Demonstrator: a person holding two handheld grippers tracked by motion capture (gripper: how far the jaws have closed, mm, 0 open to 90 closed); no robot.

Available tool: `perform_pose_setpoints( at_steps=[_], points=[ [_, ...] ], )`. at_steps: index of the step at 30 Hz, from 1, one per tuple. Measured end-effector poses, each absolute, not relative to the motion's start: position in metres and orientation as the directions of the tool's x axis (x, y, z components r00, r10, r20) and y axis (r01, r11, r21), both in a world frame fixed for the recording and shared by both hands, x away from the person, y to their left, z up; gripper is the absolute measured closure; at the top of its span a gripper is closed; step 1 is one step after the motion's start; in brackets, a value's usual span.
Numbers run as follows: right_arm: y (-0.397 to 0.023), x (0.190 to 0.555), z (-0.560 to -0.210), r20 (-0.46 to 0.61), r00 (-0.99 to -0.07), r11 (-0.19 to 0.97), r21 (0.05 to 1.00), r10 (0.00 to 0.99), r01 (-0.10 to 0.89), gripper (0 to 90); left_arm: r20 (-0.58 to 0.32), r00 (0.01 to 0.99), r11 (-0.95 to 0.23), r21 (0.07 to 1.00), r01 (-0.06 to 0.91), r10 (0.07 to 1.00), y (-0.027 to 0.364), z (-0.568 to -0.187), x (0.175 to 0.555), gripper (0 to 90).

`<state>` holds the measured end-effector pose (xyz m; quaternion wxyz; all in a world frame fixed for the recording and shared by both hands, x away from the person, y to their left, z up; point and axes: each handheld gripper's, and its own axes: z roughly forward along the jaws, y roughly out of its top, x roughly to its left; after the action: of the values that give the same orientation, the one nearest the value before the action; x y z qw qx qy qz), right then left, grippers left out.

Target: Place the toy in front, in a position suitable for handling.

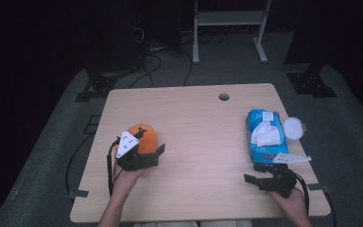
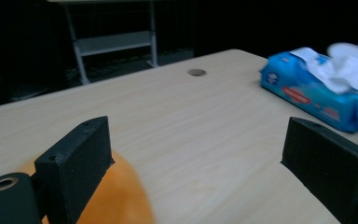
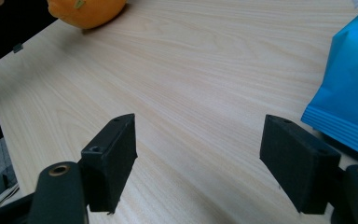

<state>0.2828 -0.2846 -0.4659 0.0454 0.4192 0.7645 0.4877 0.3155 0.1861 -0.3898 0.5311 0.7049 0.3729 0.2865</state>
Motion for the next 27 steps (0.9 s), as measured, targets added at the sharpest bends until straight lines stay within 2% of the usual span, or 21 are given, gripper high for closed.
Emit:
perform_pose_setpoints(
  at_steps=[9,18,27],
  points=[
    [-0.283,0.284,-0.466,0.333,-0.652,0.18,0.787,0.681,0.59,25.8,0.001,0.461,-0.125,0.963,0.238,0.887,0.22,-0.393,0.33,7.9],
    [-0.277,0.283,-0.465,0.321,-0.665,0.202,0.786,0.674,0.584,25.9,0.027,0.425,-0.148,0.956,0.254,0.905,0.233,-0.406,0.333,7.9],
    [-0.273,0.282,-0.465,0.308,-0.68,0.222,0.788,0.666,0.575,26.0,0.02,0.414,-0.167,0.932,0.322,0.91,0.237,-0.428,0.342,7.9]
  ],
)
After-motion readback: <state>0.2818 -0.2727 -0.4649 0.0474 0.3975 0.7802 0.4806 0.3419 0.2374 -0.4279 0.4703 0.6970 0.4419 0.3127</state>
